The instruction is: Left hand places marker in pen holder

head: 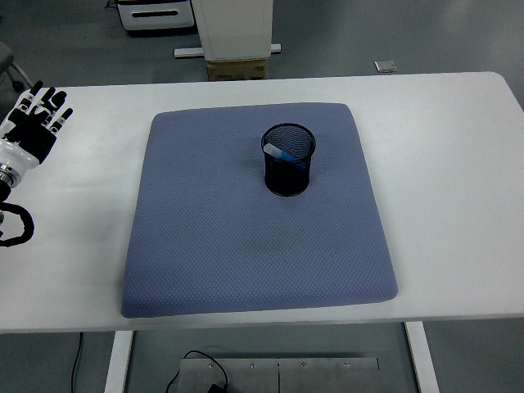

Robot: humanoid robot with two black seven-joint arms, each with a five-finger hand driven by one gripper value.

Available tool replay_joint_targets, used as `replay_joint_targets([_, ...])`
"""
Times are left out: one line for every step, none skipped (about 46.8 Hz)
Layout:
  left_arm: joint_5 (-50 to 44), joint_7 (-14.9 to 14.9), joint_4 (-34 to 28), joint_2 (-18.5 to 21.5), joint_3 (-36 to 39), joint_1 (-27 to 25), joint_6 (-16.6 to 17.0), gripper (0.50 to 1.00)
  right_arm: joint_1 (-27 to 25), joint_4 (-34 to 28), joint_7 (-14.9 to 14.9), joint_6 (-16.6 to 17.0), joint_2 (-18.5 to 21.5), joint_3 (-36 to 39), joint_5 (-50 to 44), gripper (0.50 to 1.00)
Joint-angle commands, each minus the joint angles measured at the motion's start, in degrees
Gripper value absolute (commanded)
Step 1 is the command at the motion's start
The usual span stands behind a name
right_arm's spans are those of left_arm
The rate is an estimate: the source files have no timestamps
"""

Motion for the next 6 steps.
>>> replay_joint_targets([0.2, 0.0, 0.0, -0.1, 0.0, 0.0, -0.1, 1.0, 0.1, 0.0, 0.0, 0.0, 0.0, -0.1, -0.1, 1.0])
replay_joint_targets([0.2, 0.0, 0.0, -0.4, 0.0, 0.1, -0.1, 1.0, 0.2, 0.0, 0.0, 0.0, 0.0, -0.1, -0.1, 1.0])
replay_joint_targets([0.2, 0.0, 0.0, -0.5, 0.0, 0.0, -0.1, 1.0, 0.2, 0.0, 0.0, 0.0, 0.0, -0.1, 0.0, 1.0])
replay_joint_targets([0.2, 0.0, 0.0, -0.7, 0.0, 0.0, -0.1, 1.0, 0.2, 0.0, 0.0, 0.0, 0.0, -0.1, 0.0, 1.0])
replay_joint_targets([0.2, 0.0, 0.0, -0.8, 0.0, 0.1, -0.1, 1.0, 0.2, 0.0, 0.0, 0.0, 0.0, -0.1, 0.0, 1.0])
replay_joint_targets([0.2, 0.0, 0.0, -0.8, 0.0, 0.0, -0.1, 1.0, 0.3, 0.0, 0.0, 0.0, 0.0, 0.1, 0.1, 1.0])
